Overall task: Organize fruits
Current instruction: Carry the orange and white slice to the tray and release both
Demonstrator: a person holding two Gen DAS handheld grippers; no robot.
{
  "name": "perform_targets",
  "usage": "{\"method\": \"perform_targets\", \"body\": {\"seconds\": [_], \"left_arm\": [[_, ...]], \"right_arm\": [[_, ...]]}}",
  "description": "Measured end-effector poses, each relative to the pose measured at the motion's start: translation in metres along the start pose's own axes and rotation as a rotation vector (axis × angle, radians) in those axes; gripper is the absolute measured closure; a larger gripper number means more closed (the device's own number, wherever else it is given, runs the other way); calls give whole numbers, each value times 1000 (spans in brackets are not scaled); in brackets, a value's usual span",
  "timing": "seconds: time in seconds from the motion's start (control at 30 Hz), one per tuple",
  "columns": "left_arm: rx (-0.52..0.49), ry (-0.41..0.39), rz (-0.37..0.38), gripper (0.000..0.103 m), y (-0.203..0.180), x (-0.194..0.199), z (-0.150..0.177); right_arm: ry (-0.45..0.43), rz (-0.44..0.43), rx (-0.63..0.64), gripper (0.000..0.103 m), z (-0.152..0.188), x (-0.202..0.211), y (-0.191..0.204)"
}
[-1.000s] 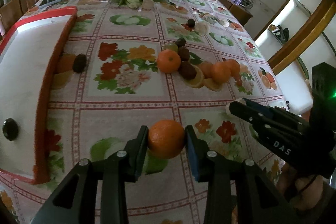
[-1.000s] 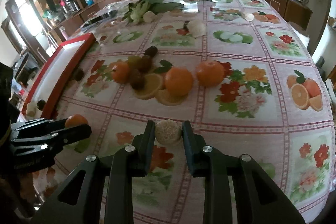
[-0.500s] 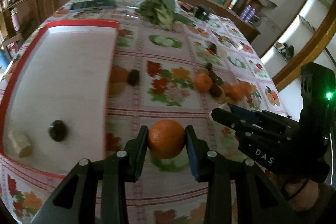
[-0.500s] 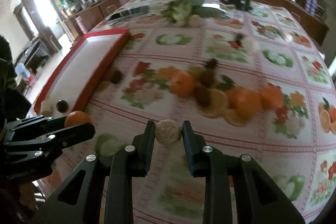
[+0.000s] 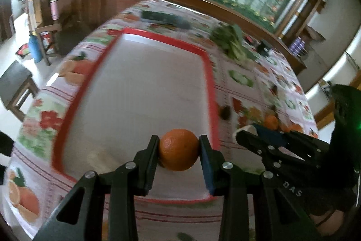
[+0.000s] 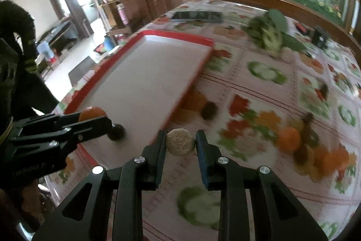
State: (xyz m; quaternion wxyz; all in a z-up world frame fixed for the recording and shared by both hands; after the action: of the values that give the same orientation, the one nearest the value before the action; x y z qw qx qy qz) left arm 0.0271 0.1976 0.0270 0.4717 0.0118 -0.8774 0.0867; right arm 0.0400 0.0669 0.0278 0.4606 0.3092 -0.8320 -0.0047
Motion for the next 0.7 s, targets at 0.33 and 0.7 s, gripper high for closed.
{"method": "perform_targets", "body": {"seconds": [0.33,0.7], "left_arm": [[84,20,-90,65,55,-22,-15],[81,67,-120,65,65,-46,-15]], "right_arm": [[40,-33,79,77,-26,-49,38],[112,-34,74,77,-22,-82,40]]}}
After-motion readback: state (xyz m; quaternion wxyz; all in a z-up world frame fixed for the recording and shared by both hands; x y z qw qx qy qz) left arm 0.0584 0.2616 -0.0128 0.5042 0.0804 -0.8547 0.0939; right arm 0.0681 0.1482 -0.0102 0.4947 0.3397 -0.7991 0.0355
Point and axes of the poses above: each gripper's, at about its wrist camera, not at the fingertips, and x roughly against the way its jaws point, y to its left, z to its underside, the point moved 5 cm from there along -x, roughly the way its jaws point, and after that the axes turned 10 degrees about -z, right-handed, at the moved point
